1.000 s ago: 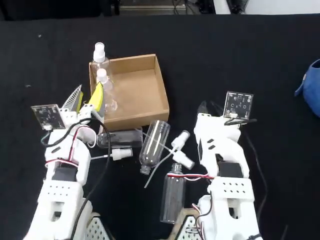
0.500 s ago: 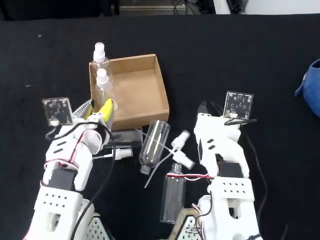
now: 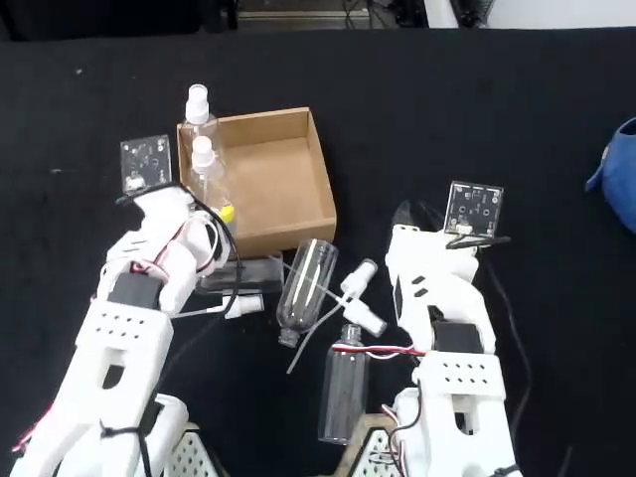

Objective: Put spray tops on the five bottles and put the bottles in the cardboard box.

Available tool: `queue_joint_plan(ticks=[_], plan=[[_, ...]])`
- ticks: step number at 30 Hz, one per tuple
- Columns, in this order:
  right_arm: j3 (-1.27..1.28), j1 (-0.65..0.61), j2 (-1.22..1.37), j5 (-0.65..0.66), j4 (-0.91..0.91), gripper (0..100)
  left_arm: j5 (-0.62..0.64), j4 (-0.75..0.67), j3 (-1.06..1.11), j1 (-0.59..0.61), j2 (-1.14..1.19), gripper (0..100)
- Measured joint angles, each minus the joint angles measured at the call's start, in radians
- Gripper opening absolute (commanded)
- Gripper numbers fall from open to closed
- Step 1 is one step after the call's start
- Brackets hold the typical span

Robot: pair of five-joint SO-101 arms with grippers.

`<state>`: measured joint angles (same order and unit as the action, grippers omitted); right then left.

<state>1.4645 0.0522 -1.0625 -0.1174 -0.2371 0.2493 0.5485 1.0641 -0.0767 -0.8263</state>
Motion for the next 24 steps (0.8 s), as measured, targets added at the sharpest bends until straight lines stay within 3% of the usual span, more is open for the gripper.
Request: queue_joint_plan(ticks=[8,24], plan=[[0.0,0.0,0.0,0.0,0.0,4.7,0.0,-0.006,-0.011,0.0,0.117,3],[0.0,0.0,0.0,0.0,0.0,4.7,0.0,-0.203,-0.011,0.025,0.279,3]])
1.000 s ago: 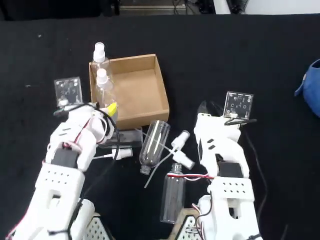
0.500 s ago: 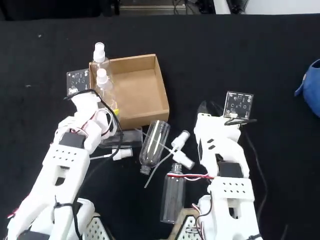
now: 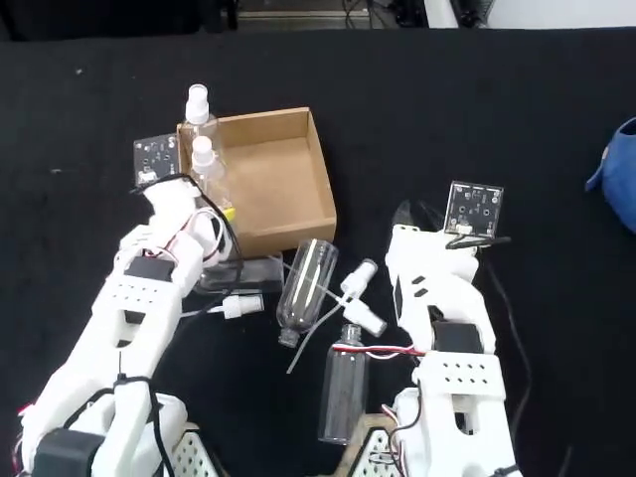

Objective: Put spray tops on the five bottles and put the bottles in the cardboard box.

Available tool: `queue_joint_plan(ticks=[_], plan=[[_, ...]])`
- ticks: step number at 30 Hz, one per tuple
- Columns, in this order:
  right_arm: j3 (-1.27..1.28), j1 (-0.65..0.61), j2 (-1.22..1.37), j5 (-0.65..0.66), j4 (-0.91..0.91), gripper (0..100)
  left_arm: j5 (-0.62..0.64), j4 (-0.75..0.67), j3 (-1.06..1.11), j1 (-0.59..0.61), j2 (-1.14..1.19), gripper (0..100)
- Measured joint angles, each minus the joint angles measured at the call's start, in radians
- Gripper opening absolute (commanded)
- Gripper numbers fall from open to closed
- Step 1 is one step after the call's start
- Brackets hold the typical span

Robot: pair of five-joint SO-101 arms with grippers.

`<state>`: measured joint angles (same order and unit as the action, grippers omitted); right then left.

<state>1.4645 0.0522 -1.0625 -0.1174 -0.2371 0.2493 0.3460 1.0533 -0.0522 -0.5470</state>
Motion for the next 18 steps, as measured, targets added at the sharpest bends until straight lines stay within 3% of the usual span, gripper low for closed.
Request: queue_joint_plan(ticks=[11,18], plan=[[0.0,0.0,0.0,0.0,0.0,4.7,0.0,-0.011,-0.002,0.049,0.011,3],[0.0,0.0,0.0,0.0,0.002,4.7,0.0,-0.097,-0.002,0.049,0.011,3]])
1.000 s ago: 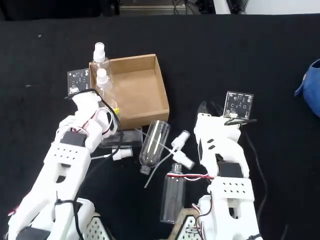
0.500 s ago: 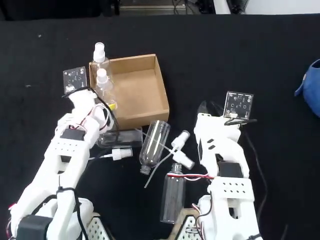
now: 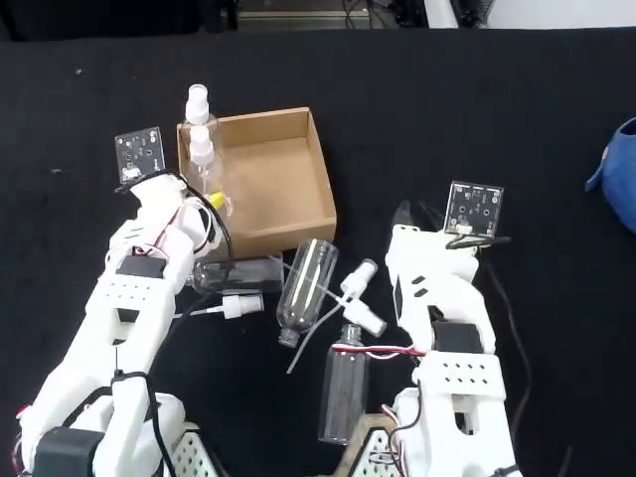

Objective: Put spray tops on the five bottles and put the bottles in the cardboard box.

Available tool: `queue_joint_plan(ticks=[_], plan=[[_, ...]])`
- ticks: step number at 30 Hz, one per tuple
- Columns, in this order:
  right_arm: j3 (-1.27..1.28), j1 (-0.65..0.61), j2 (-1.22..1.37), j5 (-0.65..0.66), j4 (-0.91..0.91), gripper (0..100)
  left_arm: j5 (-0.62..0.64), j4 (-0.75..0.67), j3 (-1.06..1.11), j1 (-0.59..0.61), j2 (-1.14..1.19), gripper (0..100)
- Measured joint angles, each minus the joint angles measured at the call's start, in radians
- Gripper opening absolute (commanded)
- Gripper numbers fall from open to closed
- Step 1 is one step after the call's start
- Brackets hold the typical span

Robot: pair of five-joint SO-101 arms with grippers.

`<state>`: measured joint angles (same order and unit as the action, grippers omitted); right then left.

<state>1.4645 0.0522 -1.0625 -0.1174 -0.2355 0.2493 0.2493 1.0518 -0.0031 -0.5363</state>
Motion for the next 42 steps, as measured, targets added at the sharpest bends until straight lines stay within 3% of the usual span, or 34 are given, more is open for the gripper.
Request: queue_joint_plan(ticks=[11,19,42], plan=[[0.0,0.0,0.0,0.0,0.0,4.7,0.0,-0.006,0.0,0.0,0.0,3],[0.0,0.0,0.0,0.0,0.0,4.7,0.0,0.123,-0.014,-0.035,0.0,3],[0.0,0.0,0.0,0.0,0.0,4.7,0.0,0.041,-0.029,-0.041,0.017,3]])
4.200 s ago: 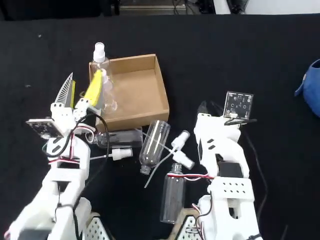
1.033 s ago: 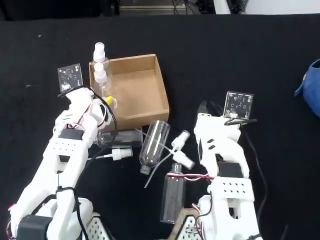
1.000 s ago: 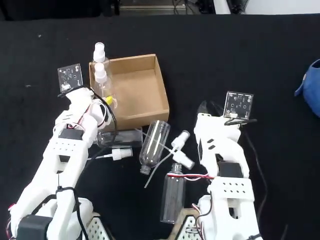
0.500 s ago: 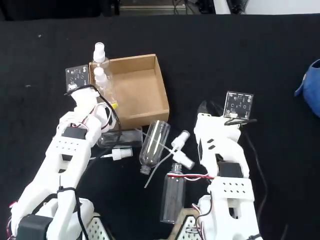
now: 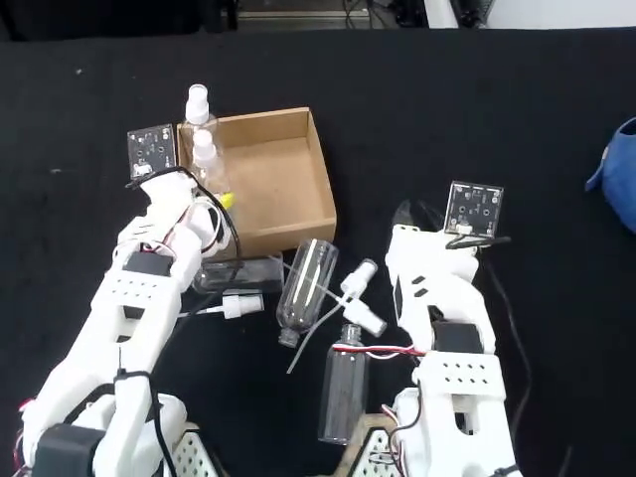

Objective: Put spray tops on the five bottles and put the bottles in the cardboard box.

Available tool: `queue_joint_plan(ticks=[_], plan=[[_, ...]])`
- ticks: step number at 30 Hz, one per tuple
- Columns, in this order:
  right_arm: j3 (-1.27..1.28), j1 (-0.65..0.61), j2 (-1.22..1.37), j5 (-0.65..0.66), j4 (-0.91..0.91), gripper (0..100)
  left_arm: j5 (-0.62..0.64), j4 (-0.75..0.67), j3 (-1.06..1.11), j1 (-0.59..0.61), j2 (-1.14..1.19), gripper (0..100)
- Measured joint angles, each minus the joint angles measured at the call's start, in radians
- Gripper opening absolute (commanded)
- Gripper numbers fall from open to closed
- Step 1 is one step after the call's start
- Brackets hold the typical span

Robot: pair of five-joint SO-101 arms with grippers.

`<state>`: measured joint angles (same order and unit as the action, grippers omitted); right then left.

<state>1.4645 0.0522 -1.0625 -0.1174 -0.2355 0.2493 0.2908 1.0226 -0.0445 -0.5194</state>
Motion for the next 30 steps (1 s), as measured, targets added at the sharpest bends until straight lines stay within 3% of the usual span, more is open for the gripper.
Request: queue_joint_plan(ticks=[30], plan=[[0.0,0.0,0.0,0.0,0.0,4.7,0.0,-0.074,0.0,0.041,0.095,3]])
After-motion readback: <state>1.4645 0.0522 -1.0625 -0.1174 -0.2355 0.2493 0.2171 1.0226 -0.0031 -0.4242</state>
